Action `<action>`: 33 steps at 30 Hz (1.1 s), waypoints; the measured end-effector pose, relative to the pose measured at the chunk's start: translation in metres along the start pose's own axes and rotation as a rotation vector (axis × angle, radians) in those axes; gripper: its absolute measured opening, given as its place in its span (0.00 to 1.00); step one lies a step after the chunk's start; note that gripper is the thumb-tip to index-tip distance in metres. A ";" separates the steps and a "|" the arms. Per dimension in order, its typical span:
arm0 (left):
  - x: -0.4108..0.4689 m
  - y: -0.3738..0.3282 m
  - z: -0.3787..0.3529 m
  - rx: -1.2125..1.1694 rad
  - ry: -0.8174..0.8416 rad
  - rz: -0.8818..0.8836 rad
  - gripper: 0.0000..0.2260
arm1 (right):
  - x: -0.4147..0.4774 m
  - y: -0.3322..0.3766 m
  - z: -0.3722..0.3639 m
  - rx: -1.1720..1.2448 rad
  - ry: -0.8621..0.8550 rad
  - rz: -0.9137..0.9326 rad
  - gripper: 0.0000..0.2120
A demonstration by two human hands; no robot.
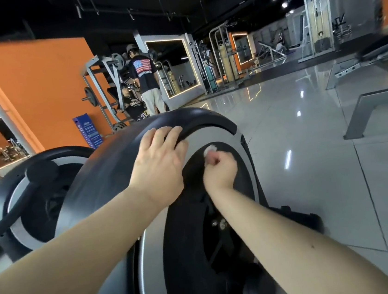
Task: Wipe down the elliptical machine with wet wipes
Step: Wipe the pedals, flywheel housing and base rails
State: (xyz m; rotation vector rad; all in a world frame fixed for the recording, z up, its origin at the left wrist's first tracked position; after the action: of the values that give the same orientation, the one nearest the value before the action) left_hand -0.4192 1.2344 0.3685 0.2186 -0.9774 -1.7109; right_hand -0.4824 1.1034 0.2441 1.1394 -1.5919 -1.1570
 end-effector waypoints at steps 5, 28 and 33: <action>-0.046 0.011 -0.007 -0.056 -0.121 -0.018 0.21 | -0.038 -0.007 -0.006 0.049 -0.033 0.088 0.09; -0.053 0.009 -0.013 -0.077 -0.223 0.032 0.21 | -0.071 -0.016 0.002 0.020 0.144 0.205 0.08; -0.053 0.008 -0.015 -0.053 -0.195 0.032 0.21 | -0.161 -0.057 0.016 0.017 0.338 0.305 0.10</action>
State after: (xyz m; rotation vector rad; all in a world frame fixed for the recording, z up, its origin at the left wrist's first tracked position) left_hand -0.3845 1.2729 0.3476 0.0009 -1.0694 -1.7502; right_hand -0.4497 1.2533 0.1668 0.9988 -1.4508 -0.7118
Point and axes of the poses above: each hand's wrist, its own x-axis towards the middle knuckle, its own z-axis out of the back of the hand, y = z × x, the point moved 7 cm from there along x, towards the middle knuckle, and after that the axes turned 12 degrees about -z, right-handed, at the moved point
